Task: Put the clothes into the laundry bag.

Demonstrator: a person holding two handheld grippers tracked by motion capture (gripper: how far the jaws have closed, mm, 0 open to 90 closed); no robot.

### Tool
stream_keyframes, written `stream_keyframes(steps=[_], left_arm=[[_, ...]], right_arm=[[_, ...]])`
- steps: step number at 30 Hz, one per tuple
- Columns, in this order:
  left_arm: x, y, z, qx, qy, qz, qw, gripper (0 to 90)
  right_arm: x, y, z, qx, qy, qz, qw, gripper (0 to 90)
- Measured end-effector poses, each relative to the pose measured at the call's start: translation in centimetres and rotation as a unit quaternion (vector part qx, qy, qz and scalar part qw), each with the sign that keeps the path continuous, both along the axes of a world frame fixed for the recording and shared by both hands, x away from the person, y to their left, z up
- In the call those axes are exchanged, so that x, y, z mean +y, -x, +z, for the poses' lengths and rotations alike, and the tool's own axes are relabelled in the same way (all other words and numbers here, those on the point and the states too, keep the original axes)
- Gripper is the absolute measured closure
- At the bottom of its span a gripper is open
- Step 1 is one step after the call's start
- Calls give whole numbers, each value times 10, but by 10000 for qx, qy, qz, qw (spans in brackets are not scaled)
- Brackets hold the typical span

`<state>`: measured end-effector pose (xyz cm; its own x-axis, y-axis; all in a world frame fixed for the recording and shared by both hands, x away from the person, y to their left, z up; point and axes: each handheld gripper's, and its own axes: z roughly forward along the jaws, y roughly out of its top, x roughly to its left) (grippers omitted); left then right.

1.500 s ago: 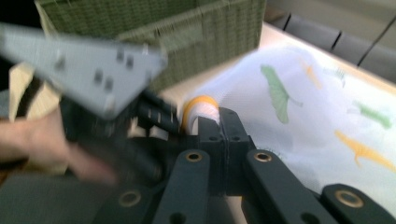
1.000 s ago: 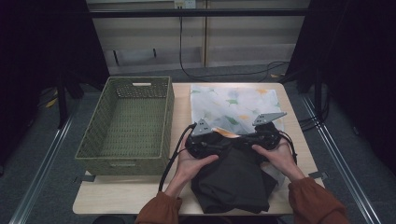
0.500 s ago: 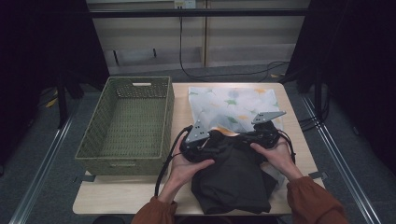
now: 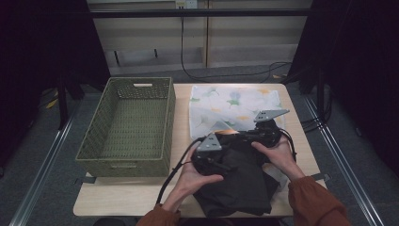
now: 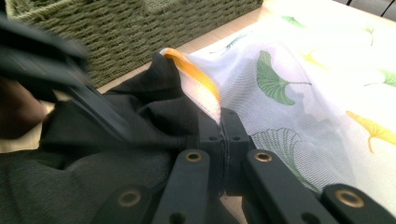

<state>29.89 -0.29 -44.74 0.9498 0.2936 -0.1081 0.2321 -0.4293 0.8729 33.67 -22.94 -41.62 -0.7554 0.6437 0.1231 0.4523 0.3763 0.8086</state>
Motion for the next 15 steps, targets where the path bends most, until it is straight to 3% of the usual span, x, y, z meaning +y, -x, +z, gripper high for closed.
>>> stream_keyframes(steps=[2,3,6,8,10,13,14,15], left_arm=[[-15,-3,-14,-37,-580,-30,9983,171],[-20,-7,-22,-37,-903,62,9959,172],[-16,-13,-33,2,-884,102,9960,242],[-11,-15,-38,87,-750,100,9971,279],[-9,-15,-38,81,-785,83,9968,292],[-9,-16,-40,122,-680,71,9976,292],[-8,-17,-39,125,-774,47,9969,292],[-7,-18,-40,118,-700,53,9975,293]], right_arm=[[-3,1,2,-17,-13,2,10000,888],[-4,1,2,-13,-8,-2,10000,873],[-14,-1,-2,47,2,-75,10000,775],[-24,-3,-6,96,-30,-117,9999,736],[-32,-5,-8,131,-64,-177,9997,655],[-49,-8,-8,135,-164,-376,9991,628],[-55,-9,-7,135,-223,-441,9987,646],[-60,-9,-7,150,-195,-495,9985,672]])
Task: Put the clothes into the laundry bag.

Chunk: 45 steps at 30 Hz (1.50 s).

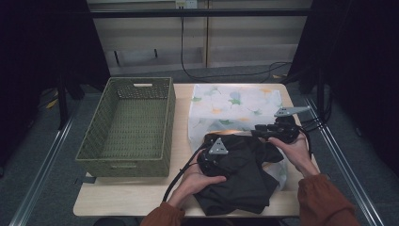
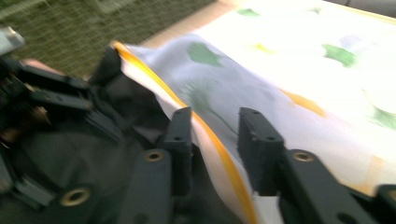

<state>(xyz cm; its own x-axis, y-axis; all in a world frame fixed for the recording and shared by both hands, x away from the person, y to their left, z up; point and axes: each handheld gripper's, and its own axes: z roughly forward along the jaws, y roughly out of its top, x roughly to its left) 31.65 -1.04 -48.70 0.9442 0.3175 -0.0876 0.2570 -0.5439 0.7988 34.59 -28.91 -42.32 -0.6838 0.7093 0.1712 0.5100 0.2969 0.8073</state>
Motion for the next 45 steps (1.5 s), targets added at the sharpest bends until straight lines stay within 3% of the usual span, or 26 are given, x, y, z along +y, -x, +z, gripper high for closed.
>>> stream_keyframes(steps=[4,6,9,10,14,15,17,21,23,25,27,29,30,31,34,36,38,39,41,43,45], left_arm=[[3,-3,0,18,1,40,10000,293],[5,-4,-1,24,60,26,10000,293],[7,-6,0,4,0,85,10000,301],[7,-6,-1,38,59,127,9999,304],[13,-9,-2,13,-2,182,9998,338],[13,-10,-3,-4,74,225,9997,345],[13,-9,-3,-13,-25,293,9996,356],[13,-8,-2,-57,-52,403,9992,384],[14,-10,-2,47,18,397,9992,388],[18,-13,0,259,374,379,9982,380],[23,-12,6,319,612,353,9970,333],[28,-6,18,258,800,102,9964,278],[30,1,27,127,784,7,9968,262],[33,5,33,133,744,-185,9970,247],[37,17,39,90,656,-203,9976,162],[35,21,31,18,494,-128,9987,107],[28,21,18,99,189,-76,9997,48],[24,19,11,134,-65,-116,9998,32],[16,14,-5,243,-329,-179,9990,0],[13,15,-14,178,-387,-243,9988,0],[10,16,-16,76,-576,-292,9979,9]], right_arm=[[-9,0,-5,95,107,77,9999,660],[-7,-1,-13,181,274,121,9994,648],[-3,-1,-19,202,430,115,9988,783],[-3,1,-16,153,372,135,9991,860],[-6,12,2,-108,256,190,9994,878],[-5,16,6,-112,235,228,9994,879],[-2,26,11,-164,292,331,9989,880],[4,42,18,-162,106,561,9982,880],[5,46,16,-177,136,589,9980,880],[6,46,11,-121,179,564,9982,880],[6,42,5,-38,190,537,9984,880],[7,39,0,32,195,511,9985,880],[7,38,-2,45,214,514,9984,880],[9,37,-4,57,246,515,9984,880],[11,35,-6,58,275,503,9983,879],[12,35,-5,63,247,493,9985,879],[13,34,-5,48,255,489,9985,879],[14,34,-5,50,243,506,9984,879],[15,33,-5,54,220,515,9984,879],[17,33,-4,43,215,531,9983,879],[19,33,-4,31,225,564,9981,879]])
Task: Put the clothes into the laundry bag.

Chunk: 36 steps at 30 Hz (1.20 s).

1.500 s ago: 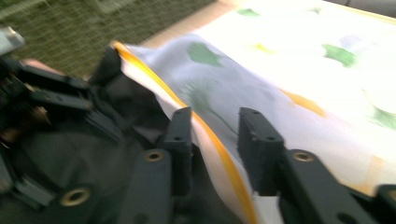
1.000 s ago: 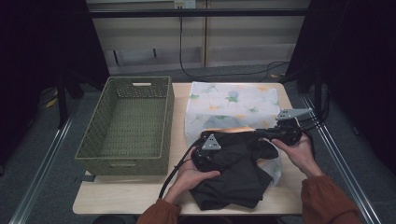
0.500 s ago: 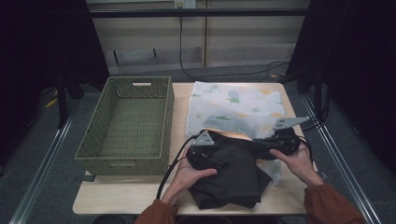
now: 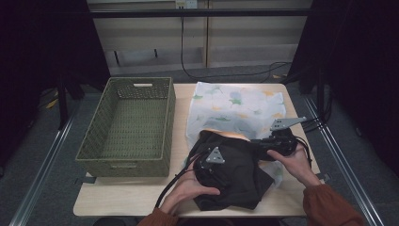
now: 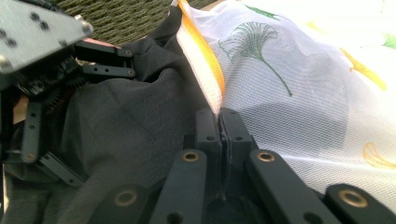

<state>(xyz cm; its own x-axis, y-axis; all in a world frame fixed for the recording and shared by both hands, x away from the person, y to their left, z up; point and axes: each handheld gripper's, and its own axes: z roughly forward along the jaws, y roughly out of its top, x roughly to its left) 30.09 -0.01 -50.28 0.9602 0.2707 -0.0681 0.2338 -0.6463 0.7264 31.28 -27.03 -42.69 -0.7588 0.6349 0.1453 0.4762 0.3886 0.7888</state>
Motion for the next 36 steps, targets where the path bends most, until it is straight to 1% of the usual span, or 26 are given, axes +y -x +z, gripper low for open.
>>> stream_keyframes(steps=[1,3,8,9,10,11,12,13,14,15,16,17,18,22,23,24,27,28,29,30,31,32,33,34,35,36], left_arm=[[-1,2,0,-93,-65,130,9999,36],[1,1,1,-131,-97,138,9998,132],[5,0,2,-142,87,269,9995,424],[7,-1,3,-54,113,308,9994,446],[8,-2,4,-39,103,336,9994,476],[8,-2,4,-63,198,390,9990,524],[8,-2,6,-65,128,426,9990,560],[7,-3,7,-70,228,509,9984,585],[9,-4,10,6,228,579,9981,615],[10,-6,11,69,298,647,9974,631],[10,-7,12,29,294,668,9973,640],[11,-9,13,11,402,744,9964,645],[11,-11,15,75,487,754,9959,648],[14,-19,26,32,596,1022,9930,654],[15,-21,29,37,706,995,9925,655],[17,-22,32,60,856,1033,9909,657],[25,-22,43,24,1044,1113,9883,660],[29,-25,46,149,1108,1080,9878,661],[31,-25,49,112,1126,1155,9868,661],[32,-28,51,101,1081,1162,9873,661],[33,-29,51,96,1143,1248,9855,661],[33,-32,51,37,1084,1353,9849,660],[30,-36,49,-100,1027,1547,9825,661],[28,-38,46,-154,994,1616,9817,661],[25,-45,41,-15,982,1729,9800,661],[23,-49,36,67,1084,1823,9772,660]], right_arm=[[1,0,0,-5,-11,7,10000,879],[2,1,1,-1,-8,24,10000,879],[5,1,1,-36,30,46,10000,873],[6,0,1,-31,45,76,10000,873],[6,-1,1,-28,56,85,9999,874],[7,-2,1,-36,58,97,9999,876],[7,-3,1,-26,45,104,9999,877],[8,-4,1,-10,32,109,9999,878],[10,-4,2,-36,34,128,9999,879],[11,-3,4,-51,16,145,9999,879],[12,-2,6,-55,-72,181,9998,880],[13,-1,8,-73,-99,207,9997,880],[15,1,11,-99,-117,236,9996,880],[21,6,20,-194,-207,403,9988,881],[23,8,22,-229,-201,420,9987,881],[24,9,23,-255,-205,435,9985,881],[23,9,25,-277,-196,415,9986,880],[21,8,24,-286,-194,377,9987,880],[18,7,24,-261,-226,312,9989,880],[16,7,23,-218,-260,290,9990,880],[15,6,22,-200,-283,267,9990,880],[15,6,22,-189,-271,269,9991,880],[17,6,22,-158,-298,311,9989,880],[20,7,23,-137,-272,369,9989,881],[22,8,24,-100,-303,402,9987,881],[25,8,25,-78,-335,455,9984,881]])
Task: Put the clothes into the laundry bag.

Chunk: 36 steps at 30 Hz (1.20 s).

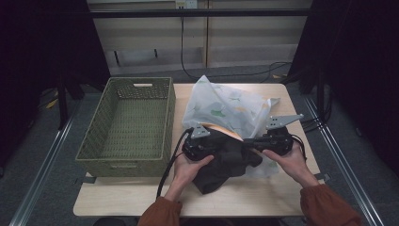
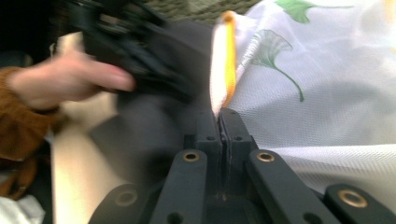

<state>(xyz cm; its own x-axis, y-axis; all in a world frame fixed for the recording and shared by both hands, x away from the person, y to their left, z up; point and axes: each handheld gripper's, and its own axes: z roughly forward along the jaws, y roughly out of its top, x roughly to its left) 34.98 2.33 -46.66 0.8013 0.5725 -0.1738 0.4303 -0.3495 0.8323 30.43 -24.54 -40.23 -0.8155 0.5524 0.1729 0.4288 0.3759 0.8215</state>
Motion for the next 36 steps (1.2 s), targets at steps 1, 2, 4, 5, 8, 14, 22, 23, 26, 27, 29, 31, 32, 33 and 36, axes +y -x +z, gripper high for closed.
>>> stream_keyframes(steps=[1,2,4,5,8,14,22,23,26,27,29,31,32,33,36], left_arm=[[-3,-6,-7,85,6,76,9999,660],[-5,-8,-12,100,25,125,9999,660],[-8,-13,-23,154,-48,355,9992,657],[-7,-15,-25,254,121,336,9990,656],[-2,-13,-15,196,165,338,9991,657],[6,-7,9,-45,510,340,9981,661],[17,-5,38,-269,903,596,9938,663],[17,-5,41,-313,899,610,9936,663],[12,-10,41,-397,778,712,9936,661],[9,-13,37,-416,689,779,9937,660],[1,-22,19,-275,525,777,9952,657],[-7,-27,-1,-97,350,699,9969,653],[-10,-27,-8,-100,275,693,9972,650],[-13,-25,-16,-186,199,638,9976,646],[-17,-22,-21,-132,195,652,9976,620]], right_arm=[[2,1,1,8,-15,33,10000,882],[4,2,2,30,-29,76,10000,881],[4,2,2,70,-23,77,9999,881],[3,2,1,82,1,42,10000,881],[-5,-2,-12,127,281,-140,9994,880],[-17,-5,-20,242,247,-234,9991,873],[-3,11,17,70,-407,84,9991,888],[-1,14,24,35,-513,140,9986,888],[3,18,34,56,-753,186,9970,888],[3,18,35,87,-852,210,9961,888],[6,18,33,106,-754,206,9969,888],[6,13,24,227,-655,136,9975,888],[6,10,18,278,-518,97,9982,888],[5,8,13,289,-406,64,9987,888],[1,1,-9,527,-177,-131,9984,887]])
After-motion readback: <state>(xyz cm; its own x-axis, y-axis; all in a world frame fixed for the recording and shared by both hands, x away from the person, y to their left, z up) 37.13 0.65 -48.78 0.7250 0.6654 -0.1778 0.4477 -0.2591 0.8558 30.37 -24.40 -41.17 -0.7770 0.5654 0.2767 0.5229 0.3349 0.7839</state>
